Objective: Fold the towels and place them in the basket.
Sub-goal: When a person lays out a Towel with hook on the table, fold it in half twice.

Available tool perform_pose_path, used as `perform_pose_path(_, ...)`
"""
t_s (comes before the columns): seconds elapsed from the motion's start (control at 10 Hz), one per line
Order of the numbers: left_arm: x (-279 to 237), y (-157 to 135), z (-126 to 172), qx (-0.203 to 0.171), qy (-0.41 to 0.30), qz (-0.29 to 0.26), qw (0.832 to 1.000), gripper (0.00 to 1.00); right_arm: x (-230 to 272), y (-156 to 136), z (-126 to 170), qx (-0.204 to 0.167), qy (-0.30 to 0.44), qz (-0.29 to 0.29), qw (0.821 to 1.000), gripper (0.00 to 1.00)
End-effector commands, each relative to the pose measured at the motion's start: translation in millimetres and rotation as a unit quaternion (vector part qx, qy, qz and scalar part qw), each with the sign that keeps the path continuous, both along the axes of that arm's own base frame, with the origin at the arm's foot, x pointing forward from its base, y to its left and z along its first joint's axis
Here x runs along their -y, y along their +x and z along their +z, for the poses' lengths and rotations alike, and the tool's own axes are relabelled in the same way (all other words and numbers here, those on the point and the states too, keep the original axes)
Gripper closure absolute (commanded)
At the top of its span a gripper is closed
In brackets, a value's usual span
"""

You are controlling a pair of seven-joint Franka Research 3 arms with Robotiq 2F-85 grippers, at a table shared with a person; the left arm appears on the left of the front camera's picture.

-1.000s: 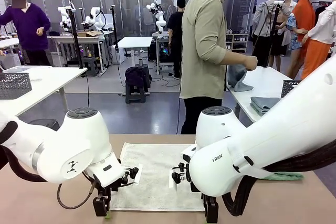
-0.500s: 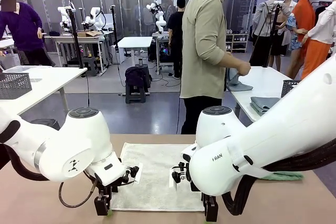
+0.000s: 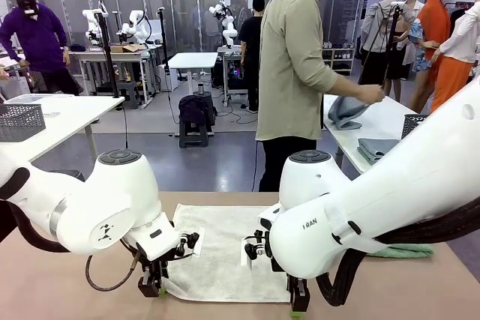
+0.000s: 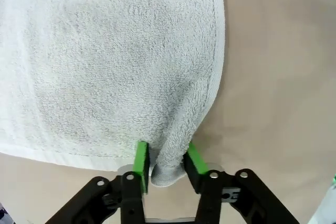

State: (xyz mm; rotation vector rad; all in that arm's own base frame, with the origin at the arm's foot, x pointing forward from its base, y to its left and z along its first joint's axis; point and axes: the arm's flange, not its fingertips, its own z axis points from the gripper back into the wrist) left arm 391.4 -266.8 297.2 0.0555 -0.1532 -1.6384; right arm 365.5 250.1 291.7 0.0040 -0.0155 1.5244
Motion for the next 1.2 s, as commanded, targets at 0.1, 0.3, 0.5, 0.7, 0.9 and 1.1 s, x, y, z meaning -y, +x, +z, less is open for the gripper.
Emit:
perform_pose_path(0.1,2.6,-8.7,-6.5,-0.001,0.012,-0.004,1.0,0.95,-5.0,-1.7,-5.9,0.004,-0.004,-0.01,1.0,0.79)
perform_pose_path(0.3,1.2,-9.6,-2.3,0.0,0.013,-0.004,1.0,1.0,-5.2,-1.4,-1.9,0.005,-0.005,-0.008,1.0,0.99)
perform_pose_path(0.5,0.7,-10.7,-0.4,-0.006,0.016,-0.004,1.0,1.0,-7.0,-1.6,-1.0,0.001,-0.006,-0.007,1.0,1.0)
perform_pose_path(0.7,0.3,-10.1,3.7,-0.007,0.017,-0.004,1.0,1.0,-7.0,-2.1,2.8,0.0,-0.008,-0.007,1.0,1.0)
perform_pose_path(0.9,-1.1,-10.7,7.4,-0.008,0.017,-0.006,1.0,1.0,-7.3,-4.5,6.2,0.001,-0.01,-0.006,1.0,1.0)
perform_pose_path(1.1,-3.5,-18.9,16.8,0.001,0.005,-0.013,1.0,1.0,-5.9,-10.1,11.6,0.003,0.01,0.008,1.0,1.0)
